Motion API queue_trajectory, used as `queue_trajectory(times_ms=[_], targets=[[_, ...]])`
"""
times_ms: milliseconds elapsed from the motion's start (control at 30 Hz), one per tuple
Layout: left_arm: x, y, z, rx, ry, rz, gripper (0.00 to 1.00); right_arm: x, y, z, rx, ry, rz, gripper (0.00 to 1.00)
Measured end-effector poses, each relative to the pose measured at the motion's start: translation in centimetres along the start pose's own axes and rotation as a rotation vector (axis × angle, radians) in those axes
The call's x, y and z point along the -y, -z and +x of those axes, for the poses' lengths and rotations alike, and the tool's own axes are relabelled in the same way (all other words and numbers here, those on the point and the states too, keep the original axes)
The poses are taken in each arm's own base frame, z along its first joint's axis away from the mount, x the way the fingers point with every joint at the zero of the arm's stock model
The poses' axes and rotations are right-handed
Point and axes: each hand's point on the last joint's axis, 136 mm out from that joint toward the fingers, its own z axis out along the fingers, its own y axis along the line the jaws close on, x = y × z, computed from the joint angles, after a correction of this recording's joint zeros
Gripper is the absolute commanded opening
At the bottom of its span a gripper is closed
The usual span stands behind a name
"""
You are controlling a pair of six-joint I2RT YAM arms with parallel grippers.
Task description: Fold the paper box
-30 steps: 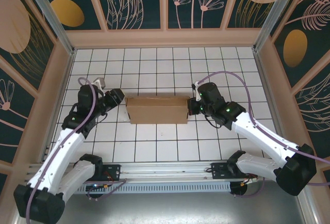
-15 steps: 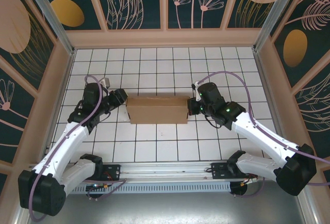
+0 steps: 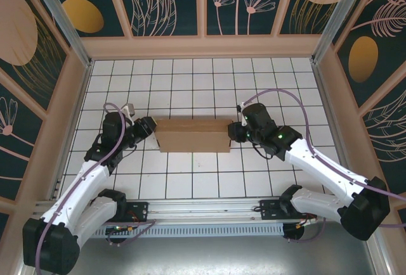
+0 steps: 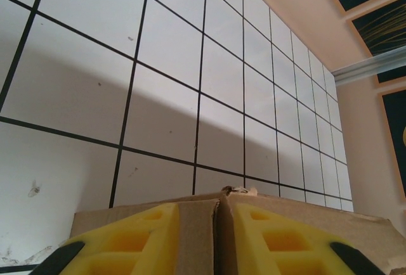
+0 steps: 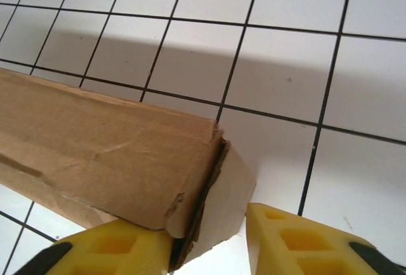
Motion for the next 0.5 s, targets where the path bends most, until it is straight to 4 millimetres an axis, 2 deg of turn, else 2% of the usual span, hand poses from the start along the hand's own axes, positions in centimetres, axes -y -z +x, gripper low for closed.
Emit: queue_trajectory(times_ms=[67,133,300,500], targets=[[-0.1,0.0,0.1,0.001,-0.001,0.001,0.28,0.0,0.4,0.2,-0.004,-0.001,-0.006,0.61],[-0.3,-0.1,0.4,-0.004,-0.002,-0.002,0.28,-0.4,1.0,0.1,0.000,0.001,-0.026,0.65],[-0.4,-0.2,0.4,-0.001,-0.004,-0.005,0.28,-1.3,2.6,-1.7,0.044,-0.027,-0.110,0.65],[-0.4,-0.2,0.4,0.008,-0.010,-0.008,0.28,-0.4,3.8,-3.4,0.094,-0.136,-0.199,0.62]])
